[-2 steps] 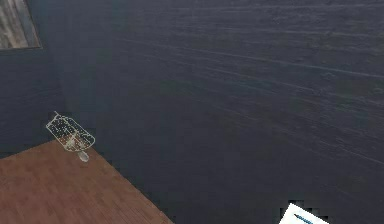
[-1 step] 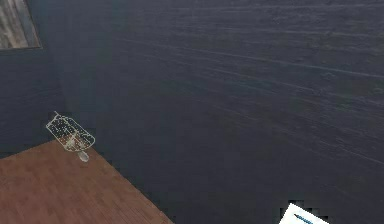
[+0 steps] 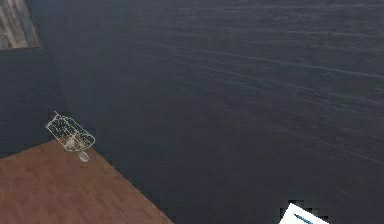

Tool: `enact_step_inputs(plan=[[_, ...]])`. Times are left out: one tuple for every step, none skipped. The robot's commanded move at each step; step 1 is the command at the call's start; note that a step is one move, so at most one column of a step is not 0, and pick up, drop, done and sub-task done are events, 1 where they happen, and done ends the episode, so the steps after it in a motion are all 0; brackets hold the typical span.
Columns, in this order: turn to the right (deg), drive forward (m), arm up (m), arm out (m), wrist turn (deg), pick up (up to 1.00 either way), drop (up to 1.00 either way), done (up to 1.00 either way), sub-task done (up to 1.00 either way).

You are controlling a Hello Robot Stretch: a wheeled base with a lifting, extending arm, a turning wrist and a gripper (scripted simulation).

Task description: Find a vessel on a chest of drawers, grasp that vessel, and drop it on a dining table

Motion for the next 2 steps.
enact_step_inputs(plan=[[0.0, 0.0, 0.1, 0.0, 0.0, 0.0, 0.0, 0.0, 0.0], [0.0, 0.0, 0.1, 0.0, 0.0, 0.0, 0.0, 0.0, 0.0]])
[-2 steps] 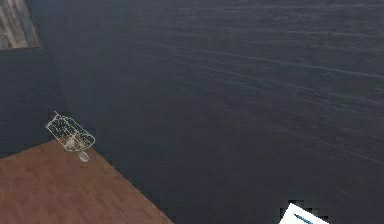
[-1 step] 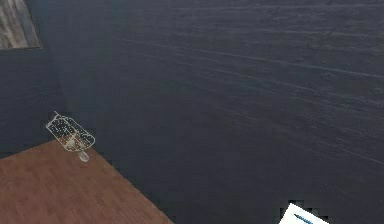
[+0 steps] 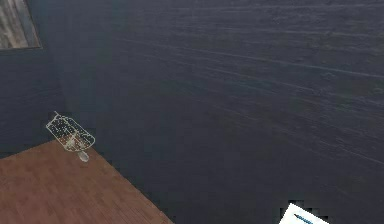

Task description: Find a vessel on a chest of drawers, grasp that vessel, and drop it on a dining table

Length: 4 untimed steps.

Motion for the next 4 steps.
enact_step_inputs(plan=[[0.0, 0.0, 0.0, 0.0, -45.0, 0.0, 0.0, 0.0, 0.0], [0.0, 0.0, 0.0, 0.0, -45.0, 0.0, 0.0, 0.0, 0.0], [0.0, 0.0, 0.0, 0.0, -24.0, 0.0, 0.0, 0.0, 0.0], [0.0, 0.0, 0.0, -0.26, 0.0, 0.0, 0.0, 0.0, 0.0]])
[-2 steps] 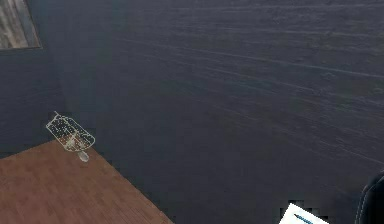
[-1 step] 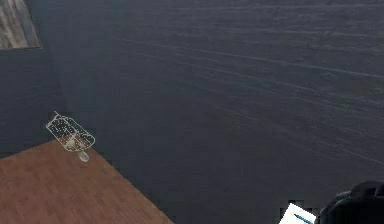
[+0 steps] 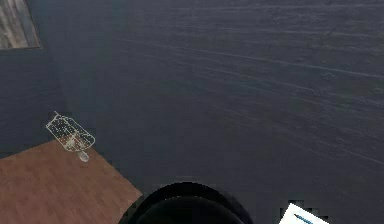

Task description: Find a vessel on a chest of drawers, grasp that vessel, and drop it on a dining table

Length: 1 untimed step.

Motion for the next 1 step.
enact_step_inputs(plan=[[-45.0, 0.0, 0.0, 0.0, 0.0, 0.0, 0.0, 0.0, 0.0]])
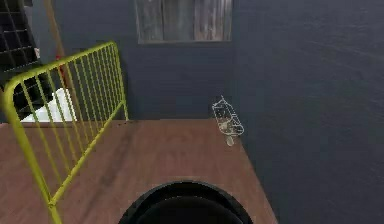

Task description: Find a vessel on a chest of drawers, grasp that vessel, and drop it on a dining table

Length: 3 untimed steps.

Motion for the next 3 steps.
enact_step_inputs(plan=[[-45.0, 0.0, 0.0, 0.0, 0.0, 0.0, 0.0, 0.0, 0.0], [-45.0, 0.0, 0.0, 0.0, 0.0, 0.0, 0.0, 0.0, 0.0], [-3.0, 0.0, 0.0, 0.0, 0.0, 0.0, 0.0, 0.0, 0.0]])
